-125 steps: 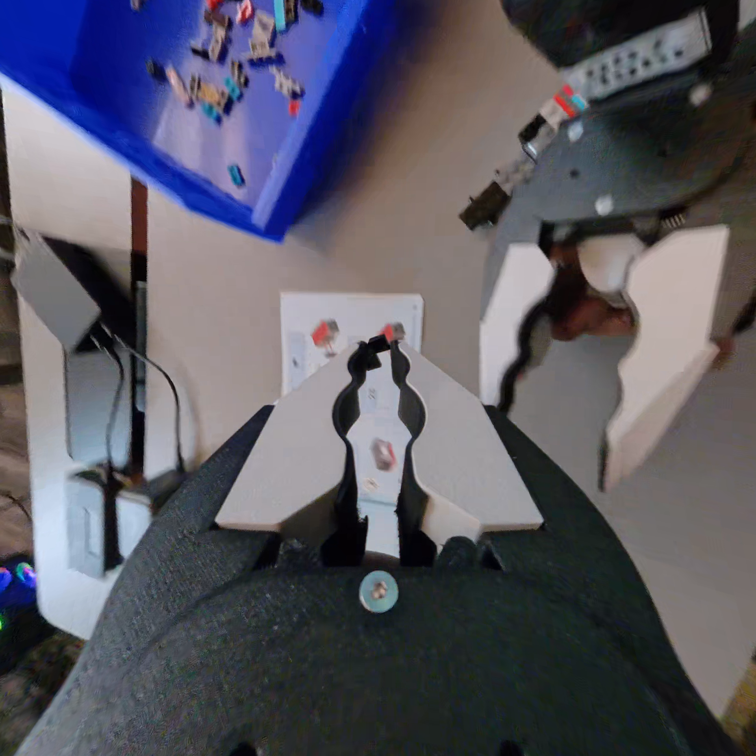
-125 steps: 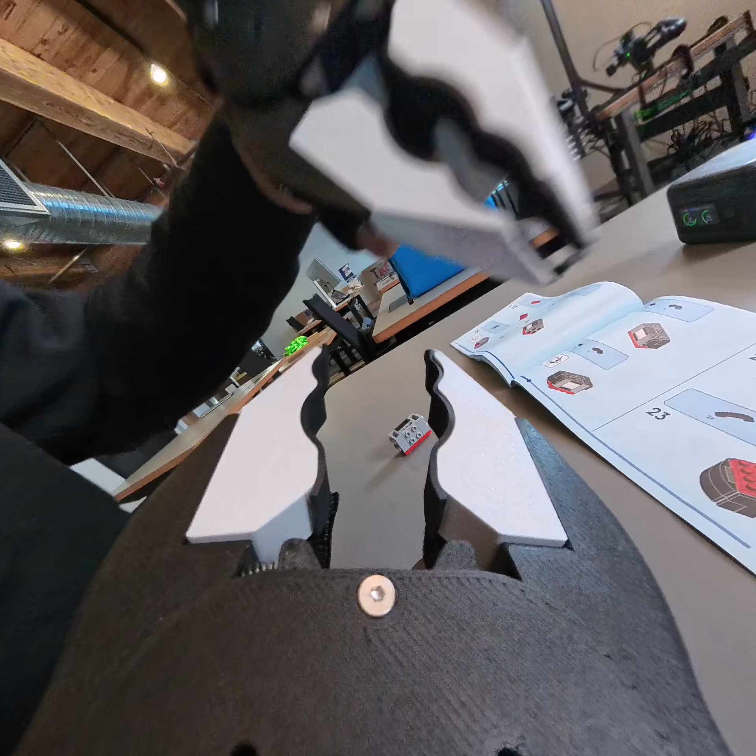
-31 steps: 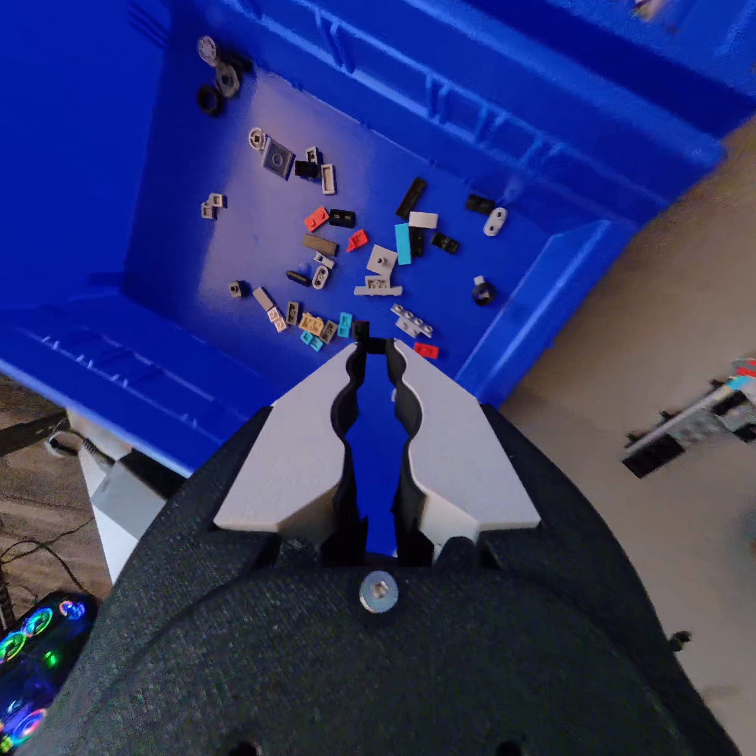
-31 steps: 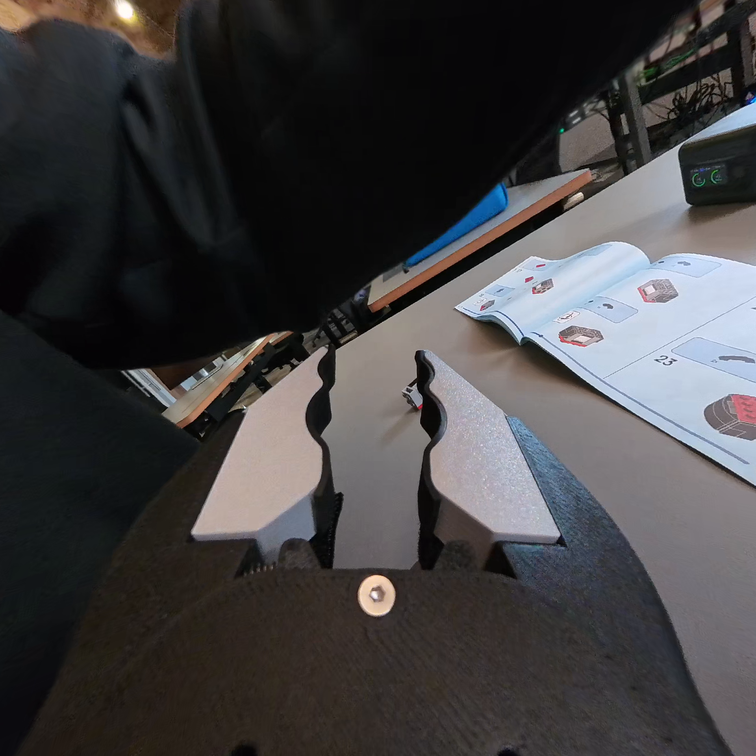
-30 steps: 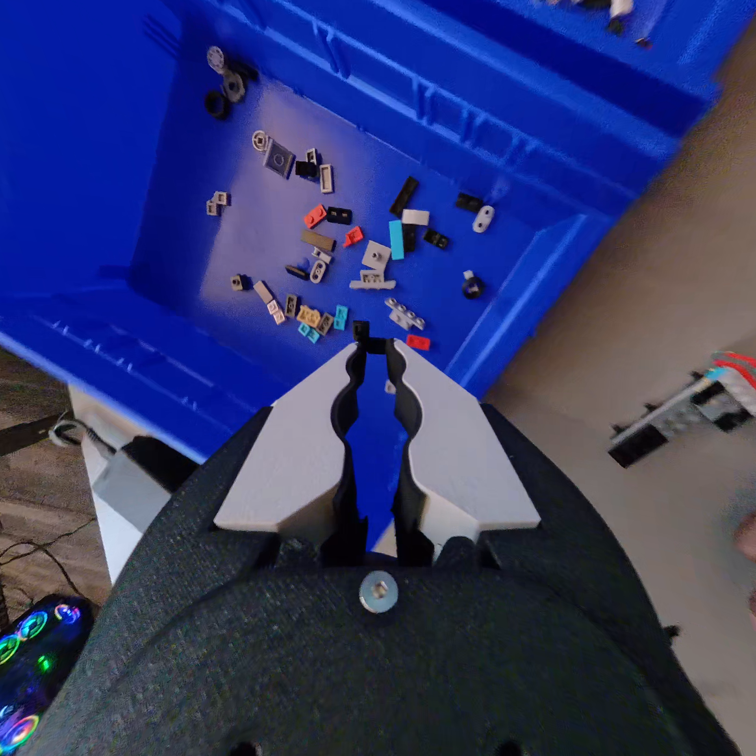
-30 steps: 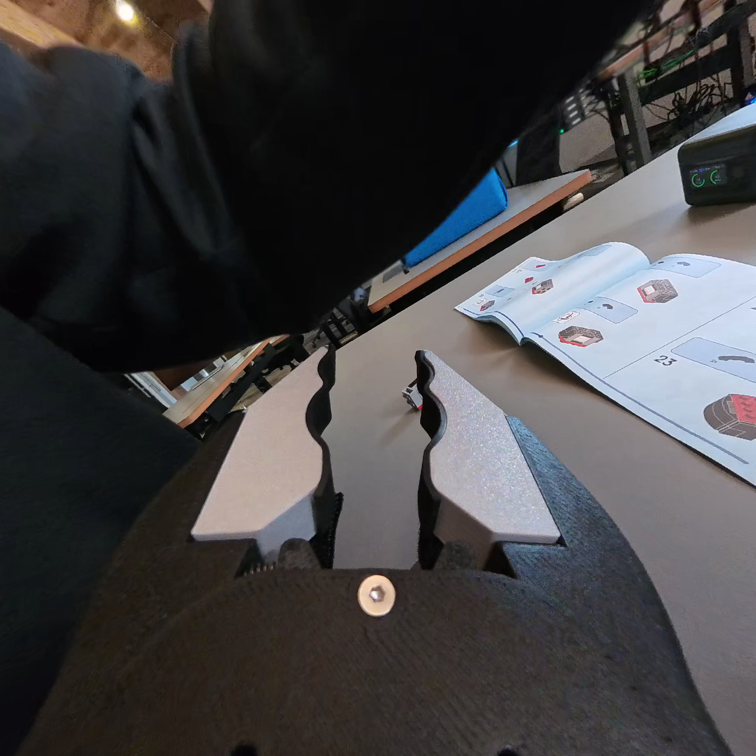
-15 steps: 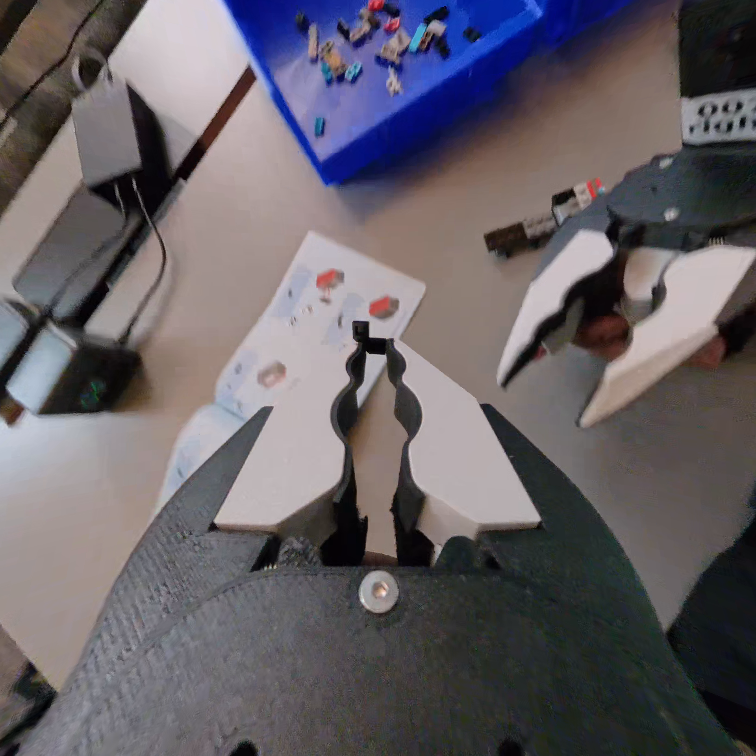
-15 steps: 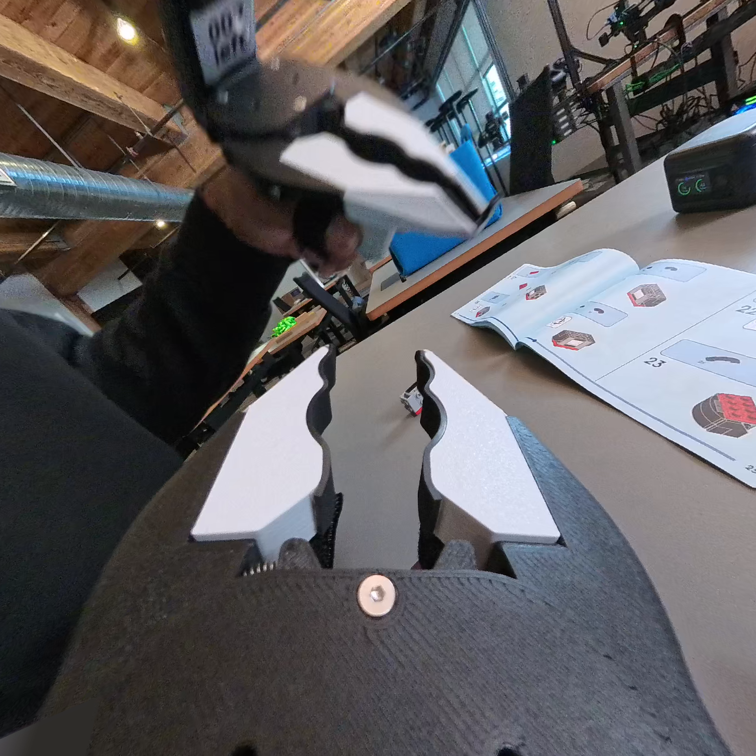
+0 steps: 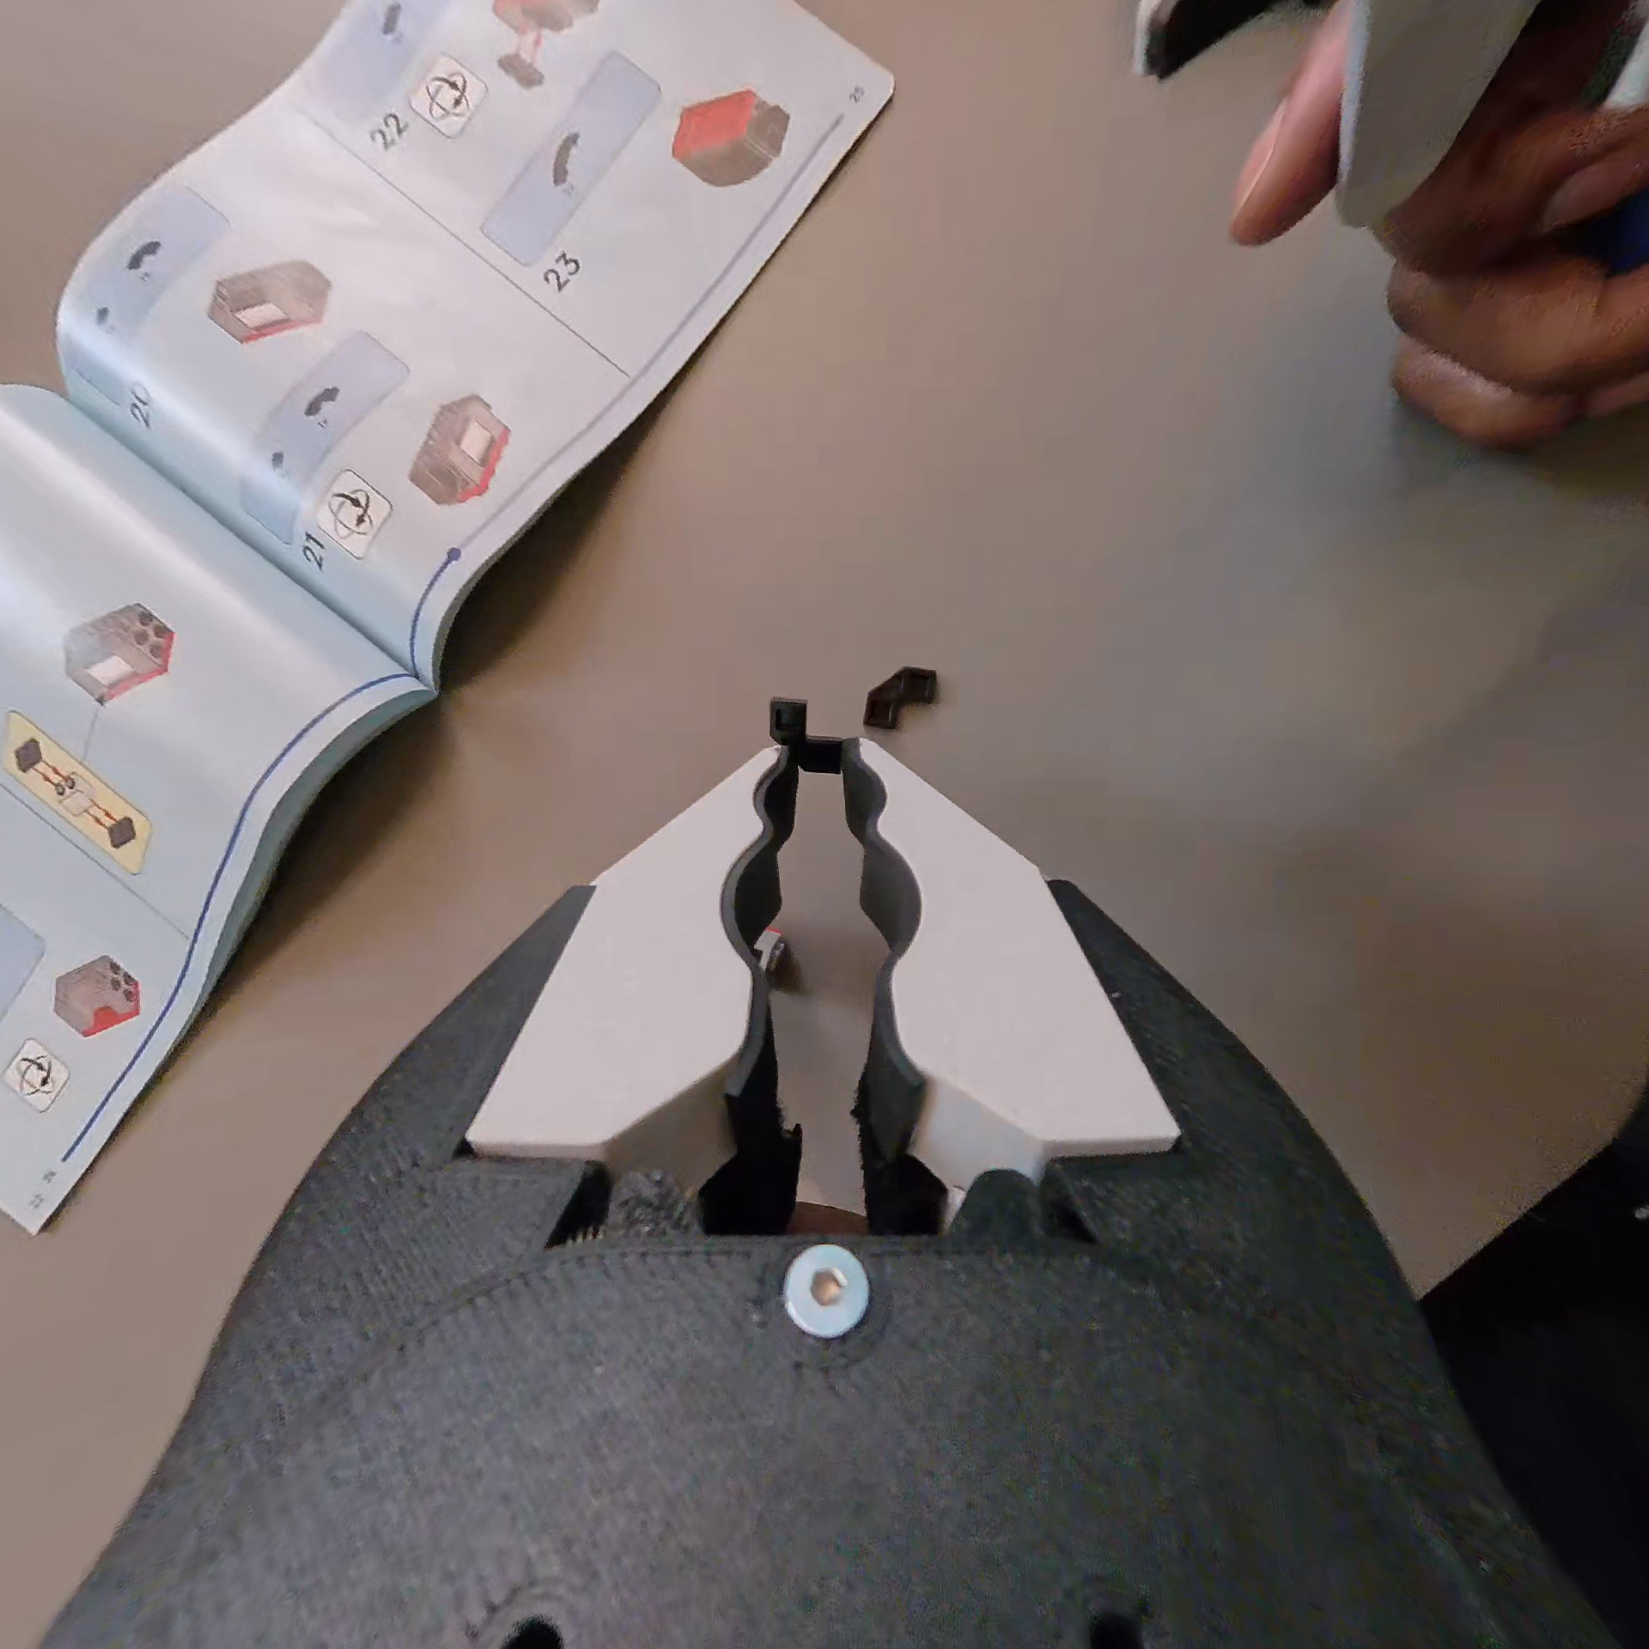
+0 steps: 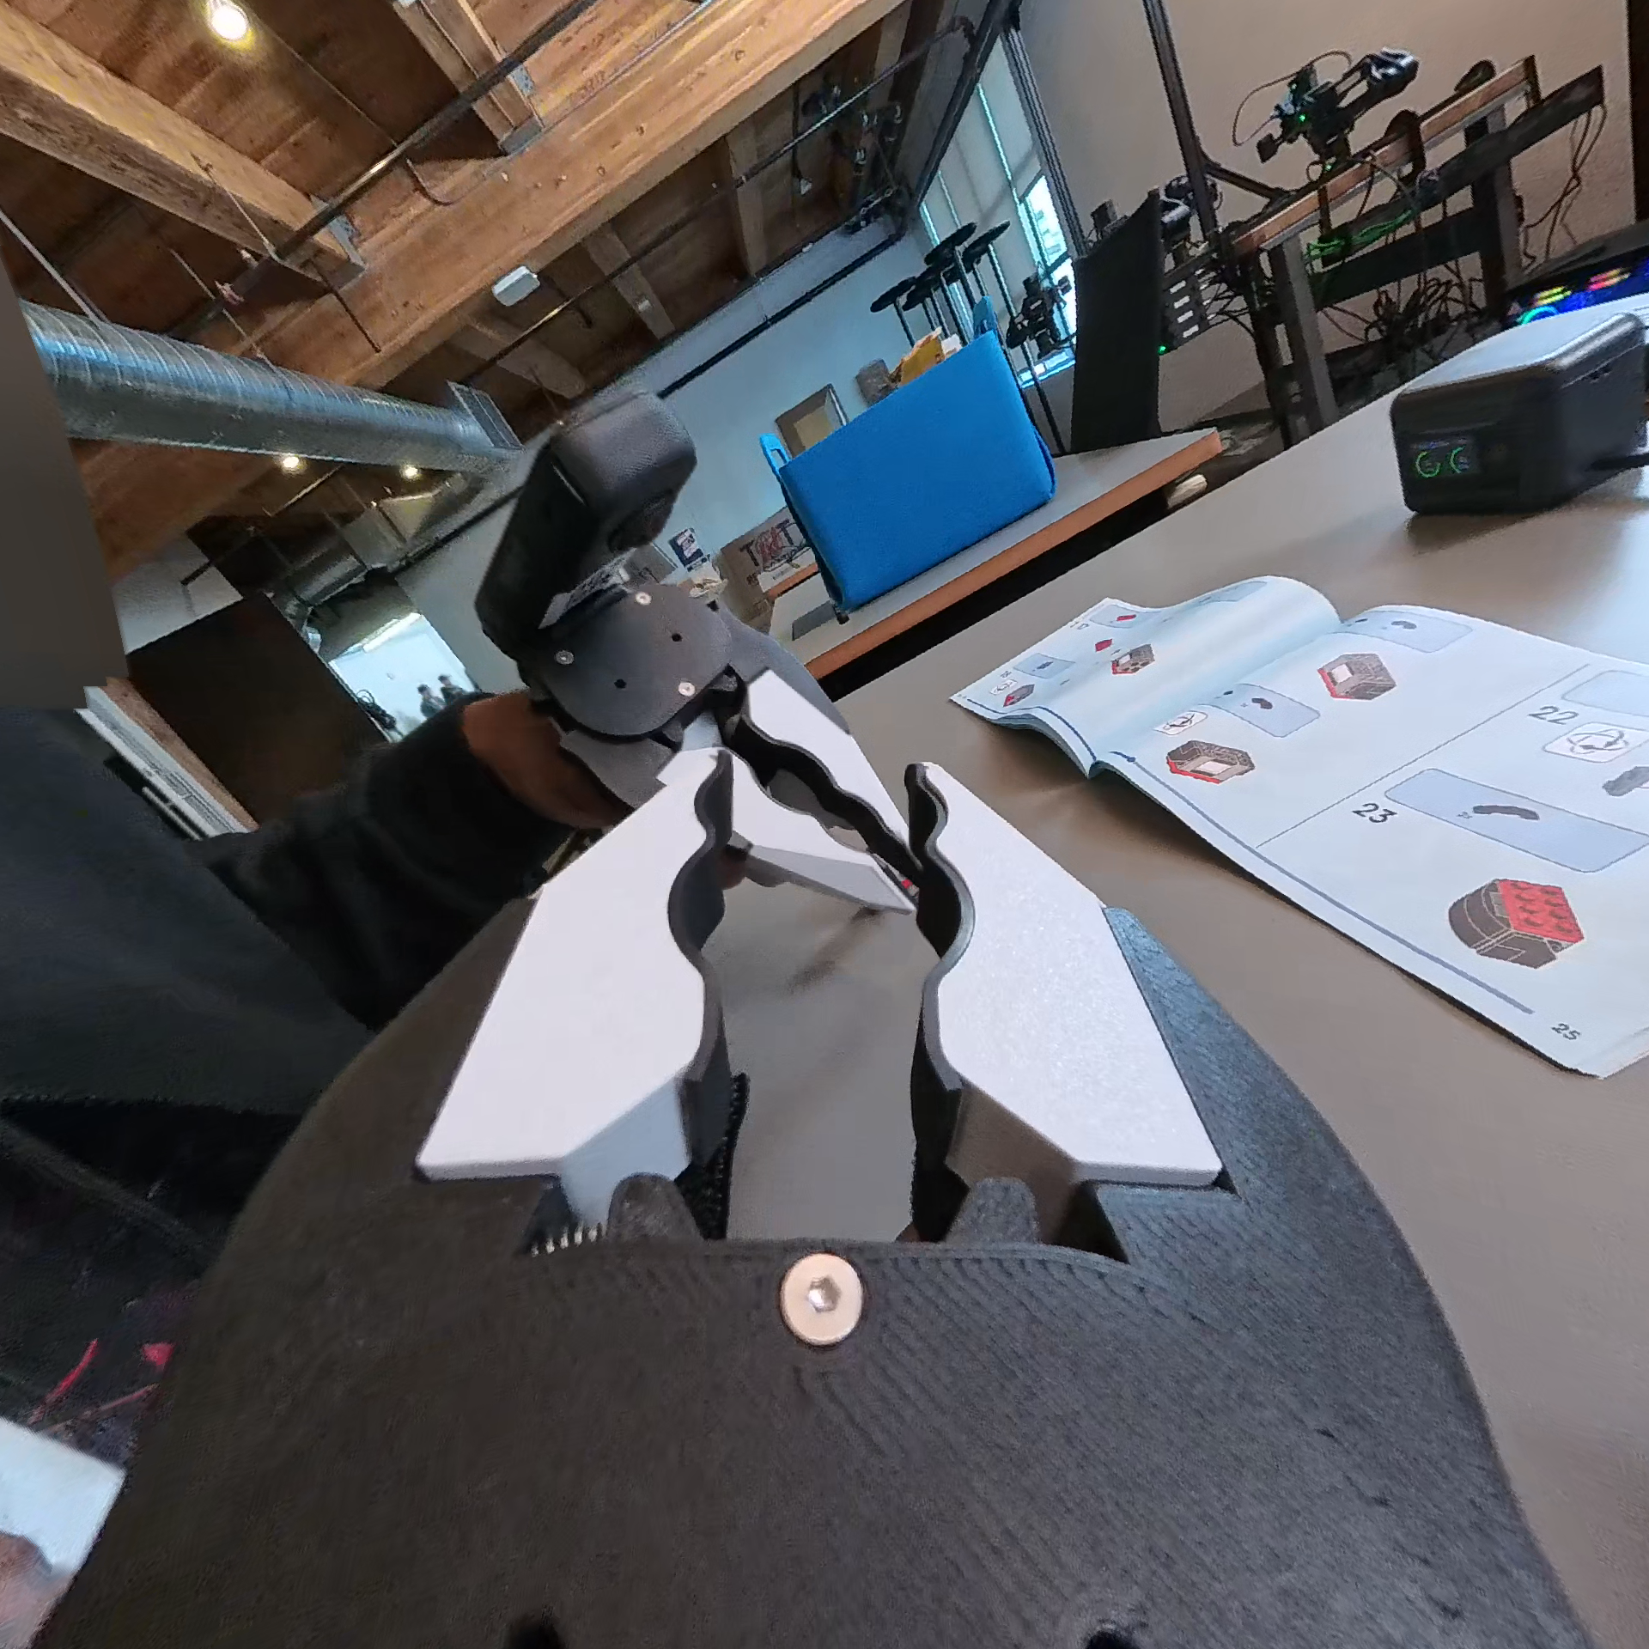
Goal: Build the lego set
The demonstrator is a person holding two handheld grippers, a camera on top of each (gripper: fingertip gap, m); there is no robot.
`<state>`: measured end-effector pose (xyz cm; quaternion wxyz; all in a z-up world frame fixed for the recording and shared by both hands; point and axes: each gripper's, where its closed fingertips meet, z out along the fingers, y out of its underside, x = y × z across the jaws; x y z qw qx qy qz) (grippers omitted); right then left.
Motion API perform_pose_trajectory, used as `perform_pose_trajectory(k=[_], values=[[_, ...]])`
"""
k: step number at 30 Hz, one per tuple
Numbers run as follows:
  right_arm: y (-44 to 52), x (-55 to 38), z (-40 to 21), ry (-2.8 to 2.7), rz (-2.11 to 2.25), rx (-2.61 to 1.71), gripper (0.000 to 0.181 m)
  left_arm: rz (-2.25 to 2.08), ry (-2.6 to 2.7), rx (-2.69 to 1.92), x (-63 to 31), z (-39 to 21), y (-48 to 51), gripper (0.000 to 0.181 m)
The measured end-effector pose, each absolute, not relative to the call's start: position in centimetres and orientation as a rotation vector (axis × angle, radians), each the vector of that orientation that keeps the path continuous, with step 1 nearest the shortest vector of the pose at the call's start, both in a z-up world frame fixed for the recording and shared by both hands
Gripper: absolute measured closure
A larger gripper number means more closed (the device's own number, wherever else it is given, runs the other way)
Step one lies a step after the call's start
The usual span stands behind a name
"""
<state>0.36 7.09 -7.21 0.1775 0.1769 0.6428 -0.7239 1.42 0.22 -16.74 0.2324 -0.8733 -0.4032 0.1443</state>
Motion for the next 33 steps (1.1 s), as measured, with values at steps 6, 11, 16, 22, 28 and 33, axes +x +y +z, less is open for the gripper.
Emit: perform_pose_trajectory(k=[6,11,16,22,28,33], values=[[7.0,0.4,-7.3,1.831,-2.045,0.499,0.143,0.357,-1.085,-2.416,1.8,-18.1,0.2,0.17],[7.0,0.1,-7.3,1.817,-2.048,0.519,0.143,0.327,-1.058,-2.364,1.9,-17.9,0.5,0.165],[7.1,-0.5,-7.2,1.809,-2.064,0.547,0.143,0.381,-1.009,-2.173,0.4,-14.5,-0.1,0.154],[6.9,-0.8,-7.2,1.816,-2.078,0.549,0.143,0.569,-0.993,-1.957,-2.7,-12.5,-4.9,0.143],[6.9,-1.5,-7.1,1.808,-2.108,0.587,0.143,0.562,-0.979,-1.824,-2.5,-13.4,-6.7,0.14],[6.7,-1.8,-7.1,1.815,-2.117,0.596,0.143,0.561,-0.978,-1.779,-2.5,-13.6,-6.7,0.14]])
